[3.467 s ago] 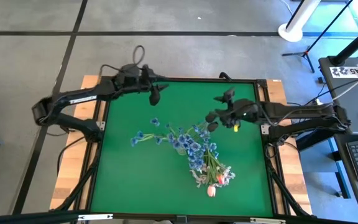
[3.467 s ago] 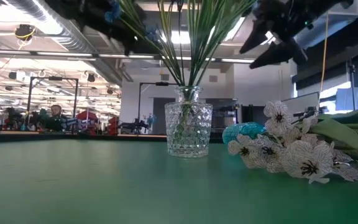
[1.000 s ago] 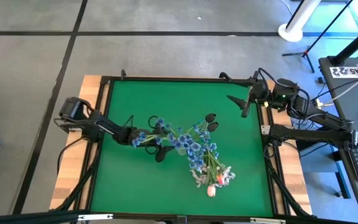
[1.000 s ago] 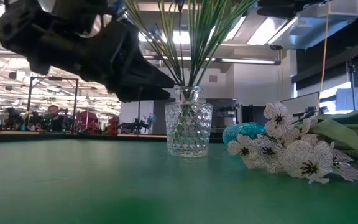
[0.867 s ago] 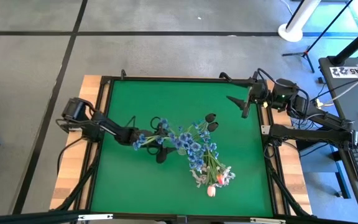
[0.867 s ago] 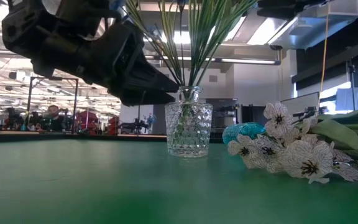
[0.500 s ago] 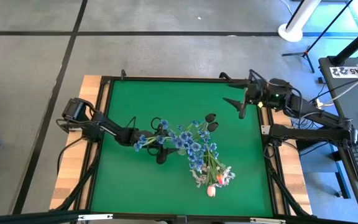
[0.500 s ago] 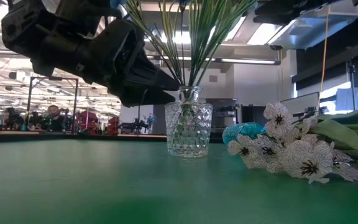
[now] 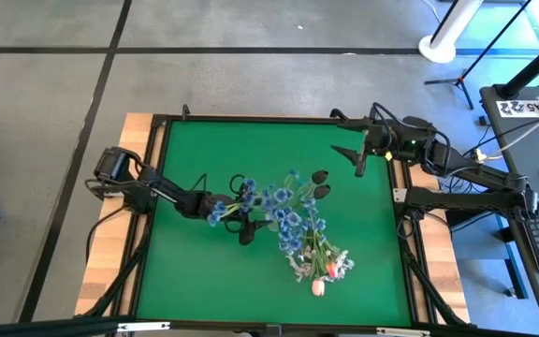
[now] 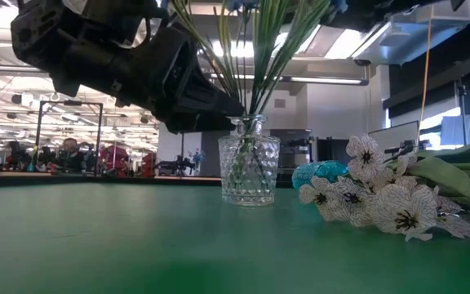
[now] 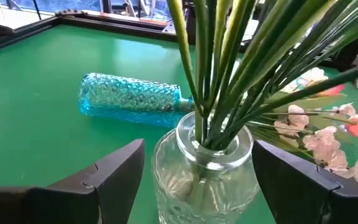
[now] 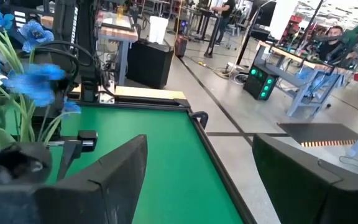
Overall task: Sort flowers into vase by color
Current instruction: Move the white vase to the top left of the table
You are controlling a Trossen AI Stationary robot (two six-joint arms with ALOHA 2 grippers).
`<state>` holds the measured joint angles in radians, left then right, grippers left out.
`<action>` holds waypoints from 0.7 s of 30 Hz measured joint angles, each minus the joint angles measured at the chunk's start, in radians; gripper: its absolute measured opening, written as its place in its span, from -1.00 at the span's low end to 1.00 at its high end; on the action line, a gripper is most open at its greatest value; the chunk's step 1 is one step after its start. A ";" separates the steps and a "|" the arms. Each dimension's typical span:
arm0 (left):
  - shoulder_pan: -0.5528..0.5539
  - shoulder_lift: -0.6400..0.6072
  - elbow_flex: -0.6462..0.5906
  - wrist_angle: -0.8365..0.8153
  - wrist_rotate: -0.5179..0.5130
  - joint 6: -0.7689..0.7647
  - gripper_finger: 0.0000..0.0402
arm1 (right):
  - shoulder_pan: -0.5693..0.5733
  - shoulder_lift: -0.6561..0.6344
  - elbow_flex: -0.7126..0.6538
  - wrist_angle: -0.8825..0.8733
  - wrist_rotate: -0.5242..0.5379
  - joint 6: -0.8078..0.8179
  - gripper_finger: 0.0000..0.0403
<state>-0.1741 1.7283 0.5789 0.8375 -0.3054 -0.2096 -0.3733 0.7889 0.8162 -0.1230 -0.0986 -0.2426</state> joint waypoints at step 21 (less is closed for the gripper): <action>-0.006 0.000 0.000 -0.078 -0.022 0.010 0.67 | 0.000 0.000 0.000 -0.006 0.000 -0.001 0.44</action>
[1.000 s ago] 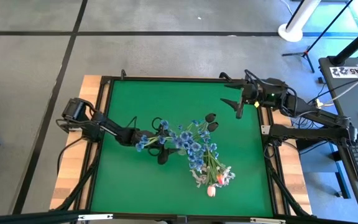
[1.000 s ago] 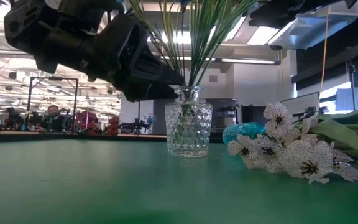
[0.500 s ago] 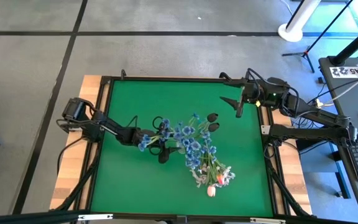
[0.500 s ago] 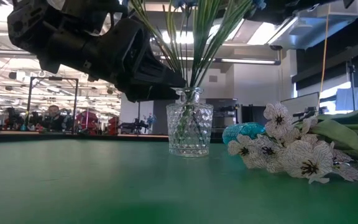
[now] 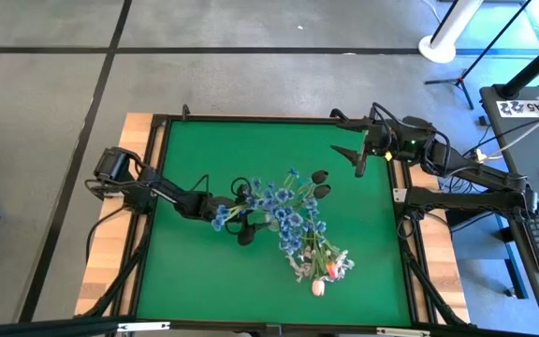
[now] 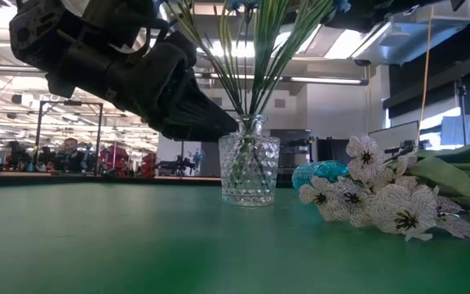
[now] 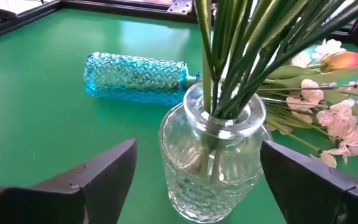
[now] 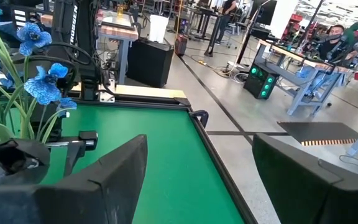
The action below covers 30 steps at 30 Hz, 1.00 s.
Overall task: Sort flowers into vase by color
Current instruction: Move the white vase to the top left of the table
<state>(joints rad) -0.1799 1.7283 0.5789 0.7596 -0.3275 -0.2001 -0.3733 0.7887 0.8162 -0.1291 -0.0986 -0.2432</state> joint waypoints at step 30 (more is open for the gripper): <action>0.027 0.177 0.173 -0.017 0.033 -0.129 0.81 | 0.000 0.000 0.001 -0.009 0.000 0.000 0.44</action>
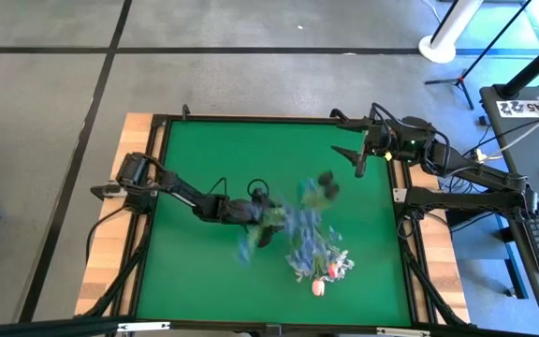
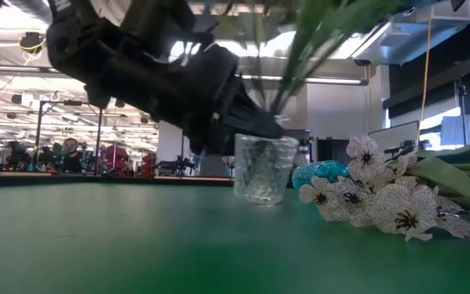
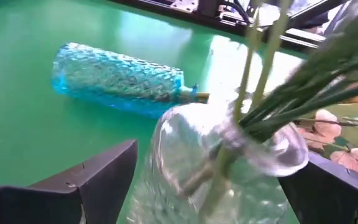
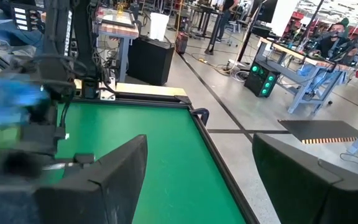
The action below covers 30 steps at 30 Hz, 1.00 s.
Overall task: Sort flowers into vase by color
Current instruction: Move the white vase to the top left of the table
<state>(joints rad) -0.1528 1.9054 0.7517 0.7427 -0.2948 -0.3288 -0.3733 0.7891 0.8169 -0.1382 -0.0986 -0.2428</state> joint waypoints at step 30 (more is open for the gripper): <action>0.083 0.054 0.061 0.001 -0.065 -0.061 0.21 | 0.000 0.000 0.000 -0.048 0.000 0.003 0.44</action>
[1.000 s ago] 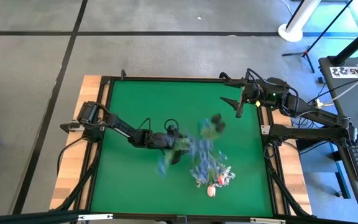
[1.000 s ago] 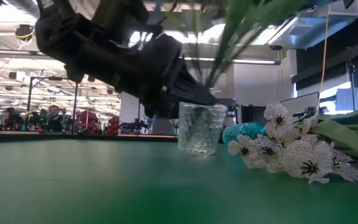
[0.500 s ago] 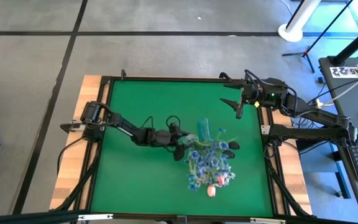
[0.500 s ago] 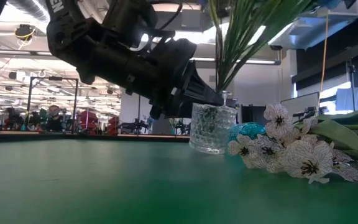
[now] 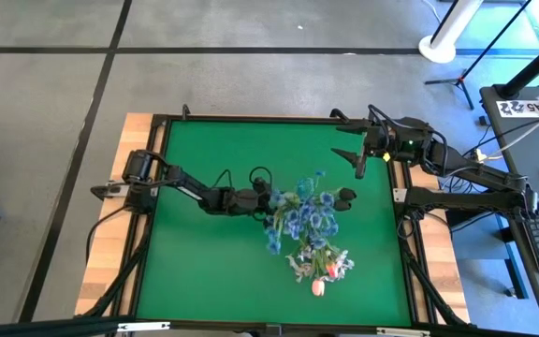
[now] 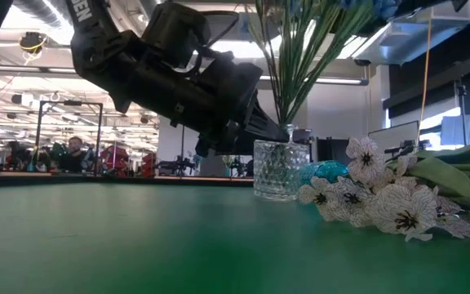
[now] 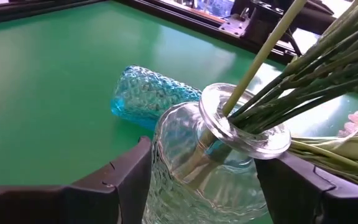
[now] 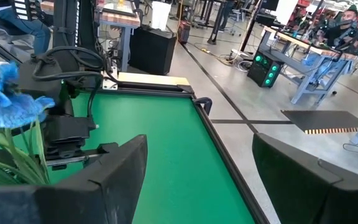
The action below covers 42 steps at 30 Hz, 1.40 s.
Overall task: Sort flowers into vase by color
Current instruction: Move the white vase to the top left of the table
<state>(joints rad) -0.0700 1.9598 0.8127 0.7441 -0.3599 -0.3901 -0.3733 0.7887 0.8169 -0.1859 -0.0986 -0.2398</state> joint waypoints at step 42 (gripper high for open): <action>0.679 -0.603 -0.761 0.172 0.071 -0.061 0.20 | 0.000 0.000 0.000 0.002 -0.001 -0.002 0.44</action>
<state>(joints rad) 0.6090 1.3563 0.0521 0.9162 -0.2887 -0.4508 -0.3733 0.7891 0.8169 -0.1837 -0.0994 -0.2413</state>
